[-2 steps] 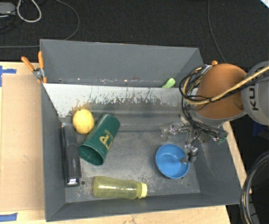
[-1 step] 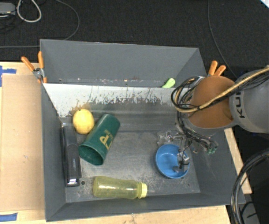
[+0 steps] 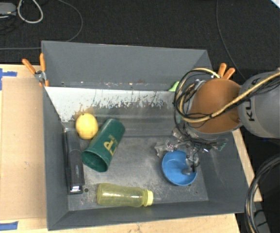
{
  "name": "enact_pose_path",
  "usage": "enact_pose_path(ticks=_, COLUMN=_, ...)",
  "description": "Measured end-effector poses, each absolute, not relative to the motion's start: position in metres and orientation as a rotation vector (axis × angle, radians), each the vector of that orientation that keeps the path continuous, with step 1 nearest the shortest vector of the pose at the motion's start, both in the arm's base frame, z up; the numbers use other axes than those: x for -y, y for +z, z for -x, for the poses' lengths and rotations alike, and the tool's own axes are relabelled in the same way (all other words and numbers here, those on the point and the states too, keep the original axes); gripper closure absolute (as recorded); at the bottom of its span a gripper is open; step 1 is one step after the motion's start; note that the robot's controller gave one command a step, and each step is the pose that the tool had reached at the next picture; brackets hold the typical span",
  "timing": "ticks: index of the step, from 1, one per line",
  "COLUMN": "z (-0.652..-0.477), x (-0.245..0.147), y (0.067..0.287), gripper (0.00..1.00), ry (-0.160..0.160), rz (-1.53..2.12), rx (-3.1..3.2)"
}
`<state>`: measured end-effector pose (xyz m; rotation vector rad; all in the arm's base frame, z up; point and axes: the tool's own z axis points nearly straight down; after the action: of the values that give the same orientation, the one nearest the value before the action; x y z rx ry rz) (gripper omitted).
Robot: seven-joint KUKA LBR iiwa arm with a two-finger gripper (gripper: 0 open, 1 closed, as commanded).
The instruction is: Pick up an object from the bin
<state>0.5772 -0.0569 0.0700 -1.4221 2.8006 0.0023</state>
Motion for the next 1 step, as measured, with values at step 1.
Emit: enact_pose_path(ticks=1, z=-0.5743, x=0.0708, y=0.0686, gripper=1.0, ry=0.013, rz=0.698, rx=-3.076)
